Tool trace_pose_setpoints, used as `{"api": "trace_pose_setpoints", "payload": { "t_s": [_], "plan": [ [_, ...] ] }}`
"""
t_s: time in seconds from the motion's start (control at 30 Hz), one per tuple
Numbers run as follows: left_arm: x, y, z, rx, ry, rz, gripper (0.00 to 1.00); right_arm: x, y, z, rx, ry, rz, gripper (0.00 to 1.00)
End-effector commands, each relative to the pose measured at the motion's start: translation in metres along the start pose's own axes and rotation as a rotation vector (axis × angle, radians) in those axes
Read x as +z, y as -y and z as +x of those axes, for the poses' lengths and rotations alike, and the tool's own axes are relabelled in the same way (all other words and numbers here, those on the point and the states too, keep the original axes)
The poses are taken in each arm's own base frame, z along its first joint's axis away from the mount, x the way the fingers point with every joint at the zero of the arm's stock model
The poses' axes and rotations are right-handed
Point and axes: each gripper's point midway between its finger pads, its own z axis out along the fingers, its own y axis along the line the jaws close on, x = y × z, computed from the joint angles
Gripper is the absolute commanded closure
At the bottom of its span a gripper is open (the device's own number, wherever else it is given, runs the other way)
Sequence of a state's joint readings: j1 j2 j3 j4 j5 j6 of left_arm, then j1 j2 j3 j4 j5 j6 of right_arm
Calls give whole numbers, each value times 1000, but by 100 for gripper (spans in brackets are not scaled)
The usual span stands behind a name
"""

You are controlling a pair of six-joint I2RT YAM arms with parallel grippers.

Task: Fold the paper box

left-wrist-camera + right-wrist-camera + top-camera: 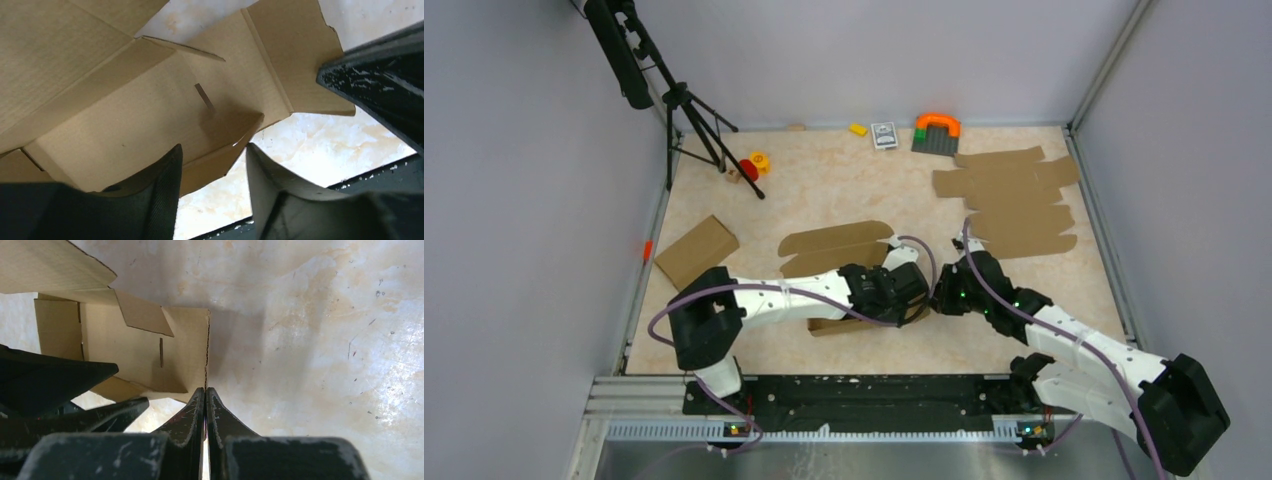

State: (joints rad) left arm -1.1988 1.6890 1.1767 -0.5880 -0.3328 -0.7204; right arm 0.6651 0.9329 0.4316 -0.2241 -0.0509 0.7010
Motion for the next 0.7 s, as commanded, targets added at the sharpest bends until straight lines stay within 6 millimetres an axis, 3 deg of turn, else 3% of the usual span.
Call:
{"api": "trace_pose_setpoints", "payload": {
  "t_s": [0.0, 0.37, 0.4, 0.5, 0.67],
  "plan": [
    [4, 5, -18, -32, 47, -13, 54, 0, -8, -2, 1, 19, -35, 100],
    [14, -2, -14, -58, 20, -56, 66, 0, -7, -1, 3, 23, -38, 100],
    [14, 1, -16, -59, 26, -46, 64, 0, -7, -1, 4, 24, -39, 100],
    [17, 11, -15, -49, 14, 1, 40, 0, -9, -2, 7, 25, -47, 100],
    [24, 17, -12, -35, -9, 21, 46, 0, -10, -1, 7, 22, -51, 100]
  ]
}}
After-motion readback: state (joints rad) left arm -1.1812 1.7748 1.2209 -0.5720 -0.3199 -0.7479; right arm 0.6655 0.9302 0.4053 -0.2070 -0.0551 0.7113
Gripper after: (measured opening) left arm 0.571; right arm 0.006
